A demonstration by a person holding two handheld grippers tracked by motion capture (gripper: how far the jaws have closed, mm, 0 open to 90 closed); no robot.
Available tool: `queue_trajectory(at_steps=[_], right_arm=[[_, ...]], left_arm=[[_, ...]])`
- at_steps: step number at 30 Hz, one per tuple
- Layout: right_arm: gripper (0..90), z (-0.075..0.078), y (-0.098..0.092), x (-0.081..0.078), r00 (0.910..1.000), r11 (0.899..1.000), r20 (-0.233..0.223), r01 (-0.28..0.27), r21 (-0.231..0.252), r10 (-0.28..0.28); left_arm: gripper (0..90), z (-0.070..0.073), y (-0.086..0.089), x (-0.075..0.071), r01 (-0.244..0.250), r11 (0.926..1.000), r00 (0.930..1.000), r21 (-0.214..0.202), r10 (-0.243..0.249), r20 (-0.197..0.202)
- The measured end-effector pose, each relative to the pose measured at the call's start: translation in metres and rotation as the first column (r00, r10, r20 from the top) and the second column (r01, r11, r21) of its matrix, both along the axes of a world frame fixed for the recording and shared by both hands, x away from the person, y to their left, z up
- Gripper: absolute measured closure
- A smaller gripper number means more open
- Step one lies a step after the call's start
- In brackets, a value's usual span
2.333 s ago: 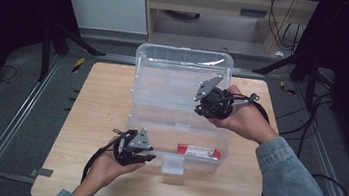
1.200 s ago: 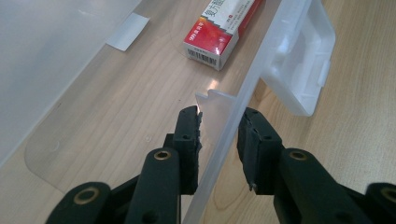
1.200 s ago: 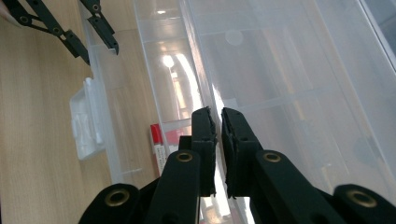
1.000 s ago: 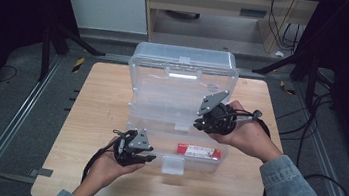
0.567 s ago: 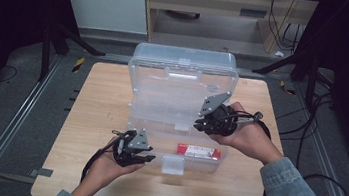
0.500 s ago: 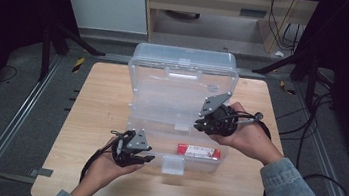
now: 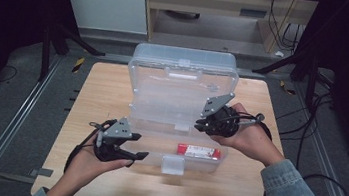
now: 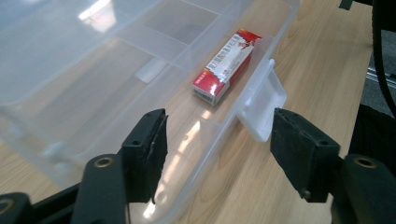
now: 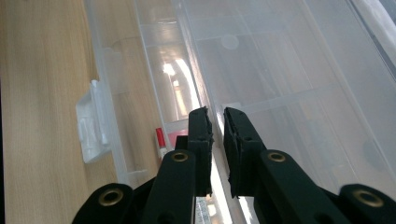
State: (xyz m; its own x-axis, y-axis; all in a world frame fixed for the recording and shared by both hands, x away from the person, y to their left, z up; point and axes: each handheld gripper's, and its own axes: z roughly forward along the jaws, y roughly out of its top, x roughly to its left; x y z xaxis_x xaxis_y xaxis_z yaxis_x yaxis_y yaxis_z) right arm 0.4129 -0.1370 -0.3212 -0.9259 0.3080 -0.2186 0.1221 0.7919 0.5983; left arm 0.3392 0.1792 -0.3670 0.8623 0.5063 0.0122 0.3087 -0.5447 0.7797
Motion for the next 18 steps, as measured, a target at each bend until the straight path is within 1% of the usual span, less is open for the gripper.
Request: queue_trajectory(at_steps=[2,4,6,7,8,9,10,11,12,14,15,16,18], right_arm=[[81.4,0.0,0.0,0.001,1.0,1.0,-0.002,-0.003,0.005,0.003],[81.4,-0.001,-0.001,0.001,1.0,1.0,-0.007,-0.003,0.015,0.003],[81.3,-0.001,-0.001,0.001,1.0,1.0,-0.006,-0.001,0.015,0.001],[81.3,-0.001,-0.001,0.001,1.0,1.0,-0.006,-0.001,0.015,0.001],[81.2,-0.001,-0.001,0.0,1.0,1.0,-0.005,0.002,0.018,-0.002],[81.2,-0.001,-0.002,0.0,1.0,1.0,-0.006,0.004,0.018,-0.004],[81.2,-0.002,-0.002,0.0,1.0,1.0,-0.007,0.002,0.02,-0.002],[81.1,-0.002,-0.002,0.0,1.0,1.0,-0.008,0.002,0.021,-0.002],[81.1,-0.002,-0.002,0.001,1.0,1.0,-0.008,0.001,0.021,-0.001],[81.1,-0.002,-0.002,0.001,1.0,1.0,-0.009,0.0,0.023,0.0],[81.0,-0.002,-0.002,0.001,1.0,1.0,-0.009,0.001,0.024,-0.001],[81.0,-0.002,-0.002,0.001,0.9999,1.0,-0.011,-0.001,0.026,0.001],[81.0,-0.002,-0.002,0.001,0.9999,1.0,-0.015,0.004,0.027,-0.004]], left_arm=[[32.9,0.008,0.009,0.001,-0.016,0.9997,0.9999,-0.016,0.016,-0.002],[27.9,0.015,0.02,0.005,-0.042,0.9985,0.999,-0.034,0.043,0.011],[24.9,0.02,0.028,0.01,-0.068,0.9972,0.9973,-0.032,0.068,0.027],[23.5,0.02,0.028,0.01,-0.068,0.9972,0.9973,-0.032,0.068,0.027],[22.6,0.025,0.038,0.017,-0.096,0.9942,0.9947,-0.05,0.098,0.034],[22.6,0.027,0.043,0.02,-0.108,0.9923,0.9933,-0.059,0.111,0.035],[22.6,0.029,0.047,0.024,-0.128,0.99,0.9907,-0.059,0.13,0.04],[22.7,0.031,0.051,0.028,-0.149,0.9874,0.987,-0.055,0.152,0.054],[23.6,0.033,0.055,0.032,-0.164,0.9856,0.9837,-0.041,0.167,0.067],[24.3,0.037,0.061,0.04,-0.201,0.9785,0.975,-0.046,0.205,0.086],[24.4,0.037,0.061,0.04,-0.201,0.9785,0.975,-0.046,0.205,0.086],[24.4,0.041,0.066,0.048,-0.22,0.9743,0.9693,-0.047,0.224,0.101],[24.4,0.046,0.07,0.055,-0.243,0.969,0.9615,-0.045,0.247,0.121]])
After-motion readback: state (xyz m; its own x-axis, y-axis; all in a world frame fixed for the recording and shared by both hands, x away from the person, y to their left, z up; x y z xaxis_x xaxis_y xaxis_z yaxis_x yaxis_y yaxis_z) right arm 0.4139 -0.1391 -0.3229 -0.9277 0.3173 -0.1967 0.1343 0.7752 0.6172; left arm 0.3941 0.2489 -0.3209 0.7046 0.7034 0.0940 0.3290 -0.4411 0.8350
